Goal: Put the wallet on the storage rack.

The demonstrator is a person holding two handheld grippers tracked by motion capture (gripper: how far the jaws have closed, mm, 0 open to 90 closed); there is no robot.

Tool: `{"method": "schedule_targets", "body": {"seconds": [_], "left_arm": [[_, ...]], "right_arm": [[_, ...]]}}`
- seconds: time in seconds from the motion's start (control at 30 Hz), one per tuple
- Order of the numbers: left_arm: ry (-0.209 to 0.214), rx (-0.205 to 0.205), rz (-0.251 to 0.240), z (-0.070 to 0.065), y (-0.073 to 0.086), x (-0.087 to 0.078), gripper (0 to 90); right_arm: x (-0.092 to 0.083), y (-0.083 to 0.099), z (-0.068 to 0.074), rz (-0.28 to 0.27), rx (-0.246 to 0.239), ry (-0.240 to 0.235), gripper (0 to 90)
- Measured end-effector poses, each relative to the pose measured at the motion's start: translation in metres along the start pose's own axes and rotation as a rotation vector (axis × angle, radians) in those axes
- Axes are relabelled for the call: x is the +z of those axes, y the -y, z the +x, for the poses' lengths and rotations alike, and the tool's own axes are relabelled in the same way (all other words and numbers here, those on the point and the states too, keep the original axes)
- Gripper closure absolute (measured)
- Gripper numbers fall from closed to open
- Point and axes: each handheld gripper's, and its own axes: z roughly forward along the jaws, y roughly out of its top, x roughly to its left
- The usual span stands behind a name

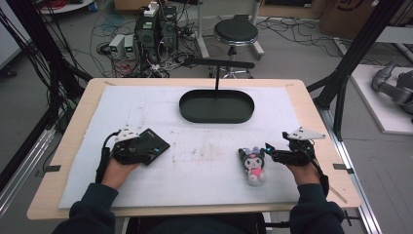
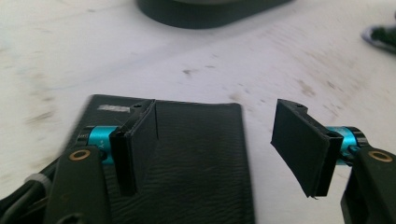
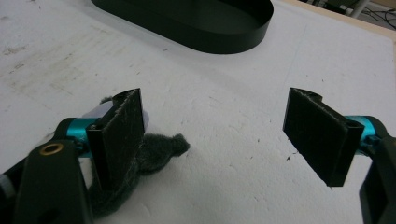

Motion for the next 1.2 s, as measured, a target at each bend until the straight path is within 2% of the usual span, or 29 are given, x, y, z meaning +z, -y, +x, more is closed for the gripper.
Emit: {"method": "schedule_targets", "body": {"seconds": [0.07,0.1,0.13,0.2,0.23,0.27,0.3,0.37,0.47,0.5,0.6,0.63,0.7,0.77,0.83,0.9,1.0,1.07,1.1,1.13,1.2], "left_arm": [[-0.001,0.047,0.028,-0.009,0.000,0.006,31.4],[-0.045,0.111,0.059,-0.015,0.000,0.011,31.5],[-0.045,0.111,0.059,-0.015,0.000,0.011,32.3],[-0.118,0.166,0.090,-0.017,0.000,0.014,35.2],[-0.135,0.189,0.099,-0.016,0.000,0.015,35.5],[-0.151,0.204,0.122,-0.016,0.001,0.018,35.6],[-0.147,0.216,0.148,-0.016,0.003,0.020,35.0],[-0.150,0.254,0.154,-0.019,0.005,0.023,31.5],[-0.154,0.253,0.157,-0.018,0.005,0.022,31.8],[-0.168,0.263,0.155,-0.018,0.005,0.022,35.1],[-0.153,0.273,0.143,-0.018,0.004,0.020,56.1],[-0.158,0.290,0.143,-0.020,0.003,0.020,56.1],[-0.160,0.303,0.139,-0.022,0.002,0.019,69.1],[-0.149,0.277,0.119,-0.018,-0.001,0.015,75.2],[-0.148,0.274,0.105,-0.016,-0.003,0.012,76.8],[-0.148,0.238,0.050,-0.013,-0.009,0.003,79.4],[-0.139,0.154,-0.037,-0.003,-0.019,-0.011,80.7],[-0.137,0.101,-0.076,0.006,-0.024,-0.020,81.1],[-0.138,0.050,-0.104,0.014,-0.029,-0.026,81.5],[-0.138,0.050,-0.104,0.014,-0.029,-0.026,81.7],[-0.143,0.004,-0.131,0.022,-0.034,-0.033,81.8]], "right_arm": [[0.000,0.000,0.000,0.000,0.000,0.000,21.2],[0.000,0.000,0.000,0.000,-0.001,0.000,21.2],[0.000,0.000,0.000,0.001,0.000,0.001,21.2],[0.000,0.000,-0.001,0.001,-0.002,0.000,21.2],[0.000,0.000,-0.001,0.001,-0.003,0.000,21.2],[0.000,0.000,-0.001,-0.001,-0.003,0.000,21.2],[0.000,0.000,-0.001,0.000,-0.003,-0.001,21.2],[0.000,0.000,-0.001,0.000,-0.001,-0.001,21.2],[0.000,0.000,-0.001,0.000,-0.004,0.000,21.2],[0.000,0.000,-0.001,0.000,-0.002,0.000,21.2],[0.000,0.000,-0.001,0.001,-0.001,0.000,21.2],[0.000,0.000,-0.001,0.001,-0.005,0.001,21.2],[0.000,0.000,-0.001,0.001,-0.002,0.001,21.2],[-0.001,0.000,-0.001,0.003,-0.002,0.001,21.2],[-0.001,0.000,-0.001,0.002,-0.001,0.001,21.2],[-0.001,0.000,-0.001,0.001,-0.002,0.004,21.4],[-0.001,-0.001,-0.001,-0.003,0.005,0.005,21.3],[-0.002,-0.002,-0.002,-0.006,0.005,0.006,21.4],[-0.002,-0.003,-0.002,-0.009,0.006,0.008,21.4],[-0.003,-0.003,-0.002,-0.009,0.004,0.008,21.4],[-0.003,-0.003,-0.002,-0.011,0.004,0.008,21.4]]}}
